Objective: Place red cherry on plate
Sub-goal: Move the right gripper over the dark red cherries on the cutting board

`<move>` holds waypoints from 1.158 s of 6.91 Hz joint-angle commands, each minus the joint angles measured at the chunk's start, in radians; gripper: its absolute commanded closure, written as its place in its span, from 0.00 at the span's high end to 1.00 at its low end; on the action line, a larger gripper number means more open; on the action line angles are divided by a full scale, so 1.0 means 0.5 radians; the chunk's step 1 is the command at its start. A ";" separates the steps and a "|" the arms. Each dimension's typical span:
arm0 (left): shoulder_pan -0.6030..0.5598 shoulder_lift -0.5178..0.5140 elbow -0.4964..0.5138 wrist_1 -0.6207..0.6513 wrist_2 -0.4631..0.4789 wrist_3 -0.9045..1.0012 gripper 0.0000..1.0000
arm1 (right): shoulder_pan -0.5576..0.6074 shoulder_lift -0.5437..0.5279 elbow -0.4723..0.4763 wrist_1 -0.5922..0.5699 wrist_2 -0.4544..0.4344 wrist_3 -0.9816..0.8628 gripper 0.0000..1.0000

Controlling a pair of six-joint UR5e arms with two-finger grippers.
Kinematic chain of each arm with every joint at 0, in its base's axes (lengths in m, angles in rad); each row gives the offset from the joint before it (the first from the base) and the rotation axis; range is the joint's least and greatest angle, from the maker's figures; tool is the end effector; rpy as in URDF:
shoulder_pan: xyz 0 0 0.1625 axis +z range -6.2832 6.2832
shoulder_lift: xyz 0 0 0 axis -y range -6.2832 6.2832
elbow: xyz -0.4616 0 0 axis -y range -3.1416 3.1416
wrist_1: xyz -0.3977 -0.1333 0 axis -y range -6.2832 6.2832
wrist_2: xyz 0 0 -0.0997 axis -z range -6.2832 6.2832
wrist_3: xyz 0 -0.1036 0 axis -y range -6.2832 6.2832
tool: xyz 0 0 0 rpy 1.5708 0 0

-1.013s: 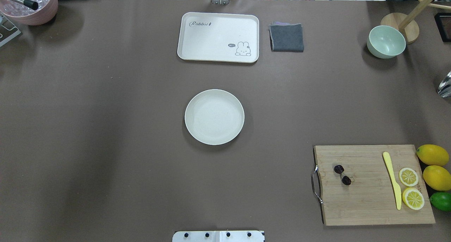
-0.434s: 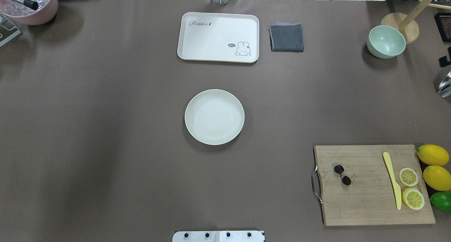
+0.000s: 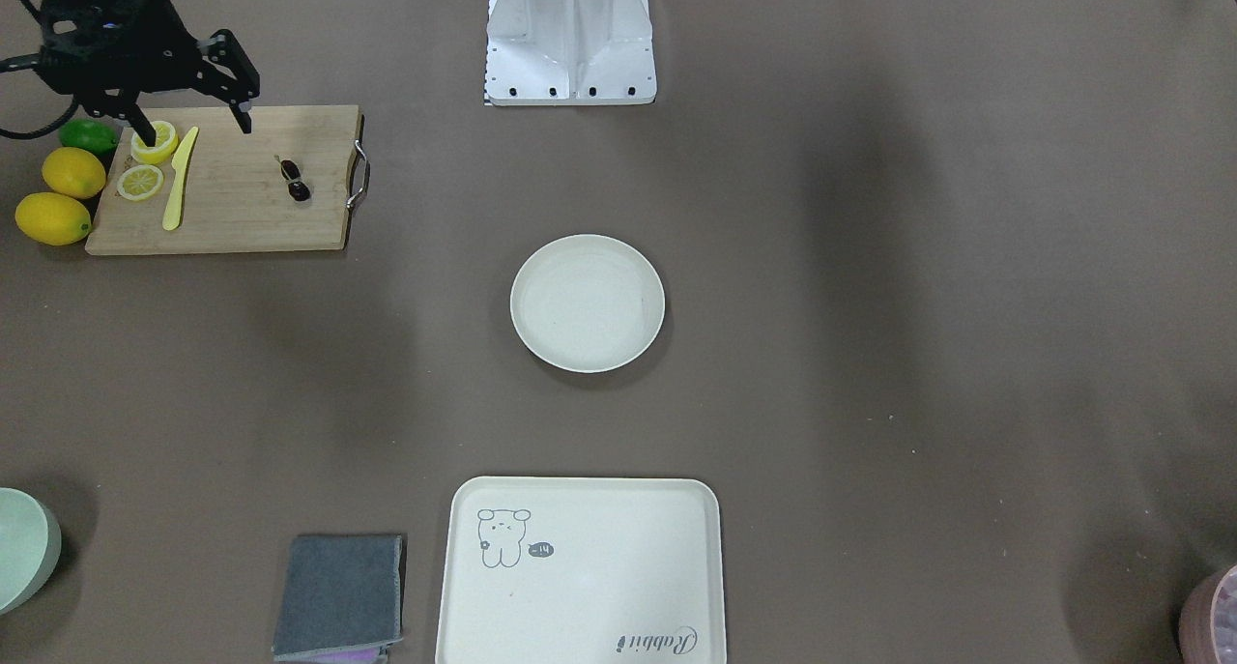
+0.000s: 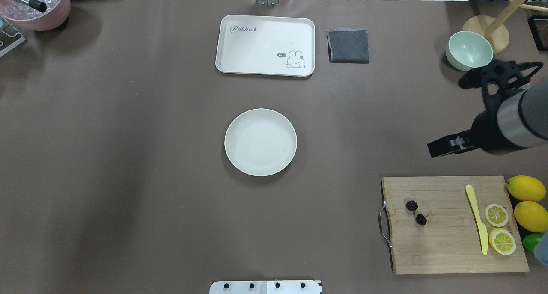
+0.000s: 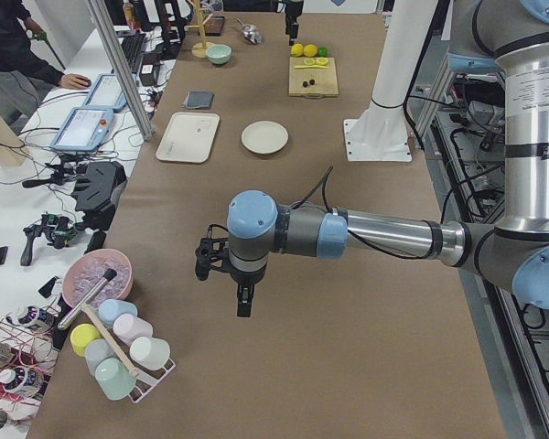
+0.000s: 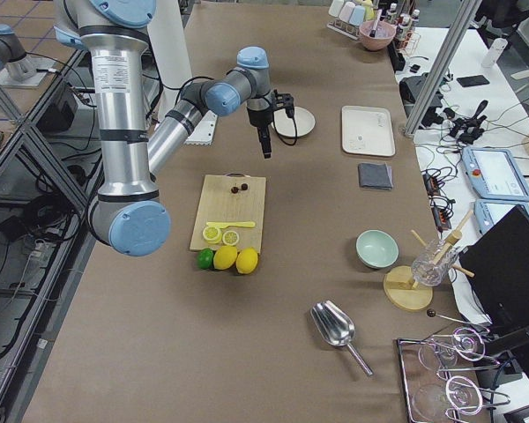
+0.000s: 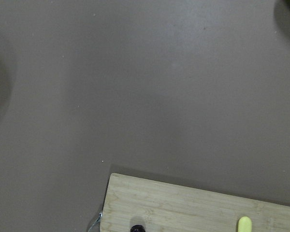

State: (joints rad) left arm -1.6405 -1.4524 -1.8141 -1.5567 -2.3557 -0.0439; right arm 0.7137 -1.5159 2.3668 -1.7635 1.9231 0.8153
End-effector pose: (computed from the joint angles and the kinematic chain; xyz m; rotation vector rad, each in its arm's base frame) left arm -0.0911 -0.4420 0.6331 0.1152 0.7827 -0.0641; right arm -0.2581 -0.3525 0.3403 0.1847 -0.7112 -0.1558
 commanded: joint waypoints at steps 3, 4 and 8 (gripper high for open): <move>-0.014 0.015 0.026 0.006 -0.041 0.008 0.98 | -0.510 -0.310 -0.098 0.407 -0.336 0.194 1.00; -0.020 0.057 0.017 -0.010 -0.044 0.005 0.98 | -0.528 -0.455 -0.235 0.771 -0.340 0.216 1.00; -0.063 0.049 0.020 -0.004 -0.041 -0.001 0.98 | -0.687 -0.457 -0.500 1.122 -0.468 0.446 0.90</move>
State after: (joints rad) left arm -1.6664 -1.4250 -1.8074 -1.5601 -2.3772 -0.0433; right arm 0.4121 -1.7453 2.1205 -1.2143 1.7212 0.9944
